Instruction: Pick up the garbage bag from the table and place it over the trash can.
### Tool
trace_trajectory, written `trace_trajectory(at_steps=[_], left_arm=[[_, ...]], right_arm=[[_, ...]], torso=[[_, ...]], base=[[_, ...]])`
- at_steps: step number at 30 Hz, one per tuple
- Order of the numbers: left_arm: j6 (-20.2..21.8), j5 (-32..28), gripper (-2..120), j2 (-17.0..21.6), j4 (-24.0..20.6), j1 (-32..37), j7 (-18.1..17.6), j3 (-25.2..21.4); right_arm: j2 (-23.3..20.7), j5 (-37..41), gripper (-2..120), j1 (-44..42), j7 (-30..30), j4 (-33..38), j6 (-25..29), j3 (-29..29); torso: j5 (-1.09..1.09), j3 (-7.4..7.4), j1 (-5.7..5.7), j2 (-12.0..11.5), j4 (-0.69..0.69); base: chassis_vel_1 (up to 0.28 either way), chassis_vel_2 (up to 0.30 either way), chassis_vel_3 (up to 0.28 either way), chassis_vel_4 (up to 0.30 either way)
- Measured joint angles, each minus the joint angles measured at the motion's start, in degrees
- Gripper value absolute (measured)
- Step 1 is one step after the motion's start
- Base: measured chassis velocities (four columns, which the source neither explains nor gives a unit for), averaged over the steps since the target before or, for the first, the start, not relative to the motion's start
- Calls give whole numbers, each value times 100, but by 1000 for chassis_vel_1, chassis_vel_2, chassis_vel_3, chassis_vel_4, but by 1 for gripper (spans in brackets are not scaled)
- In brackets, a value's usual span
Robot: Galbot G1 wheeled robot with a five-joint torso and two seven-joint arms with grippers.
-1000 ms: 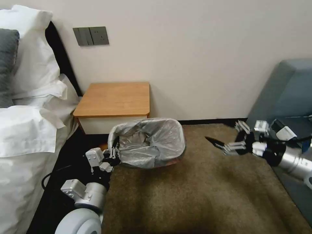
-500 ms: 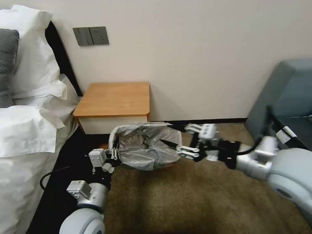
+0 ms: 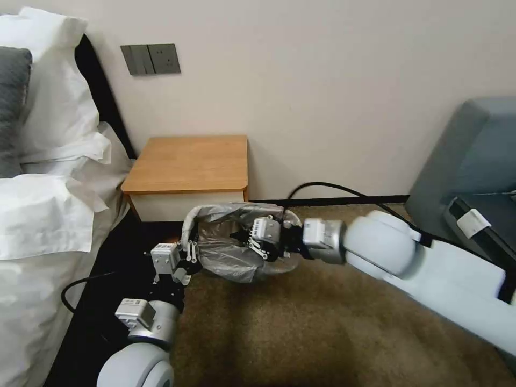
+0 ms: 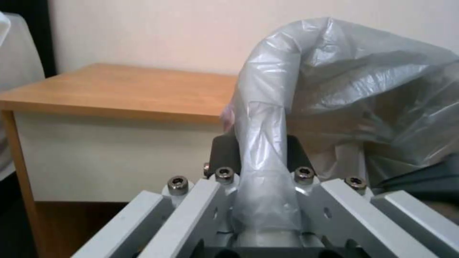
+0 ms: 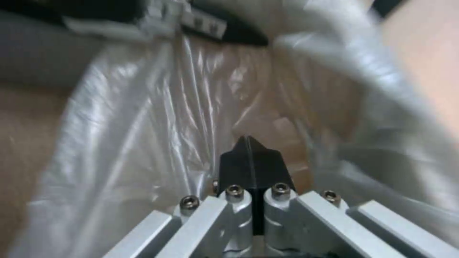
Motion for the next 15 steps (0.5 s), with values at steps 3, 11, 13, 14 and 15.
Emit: trace_trajectory(at_steps=[3, 11, 13, 14, 15], left_arm=[[0, -3, 6, -9, -22, -10, 9, 3], [4, -6, 6, -53, -78, -26, 49, 30], [7, -6, 6, -61, -81, -27, 60, 34], [9, -6, 6, -65, -88, -28, 67, 34], [12, -6, 6, -67, -100, -28, 74, 34]], right_arm=[[265, -186, 0, 123, 27, -229, -113, -304], [779, -731, 0, 205, 104, -645, -310, -668], [840, -780, 0, 217, 125, -726, -336, -713], [869, -805, 0, 222, 131, -778, -345, -734], [901, -860, 0, 227, 136, -862, -346, -761]], torso=[[0, 0, 0, 0, 1], [0, 0, 0, 0, 1], [0, -1, 0, 0, 1], [0, -1, 0, 0, 0], [0, -1, 0, 0, 1]], base=[[0, 0, 0, 0], [0, 0, 0, 0], [0, 0, 0, 0], [0, 0, 0, 0], [0, 0, 0, 0]])
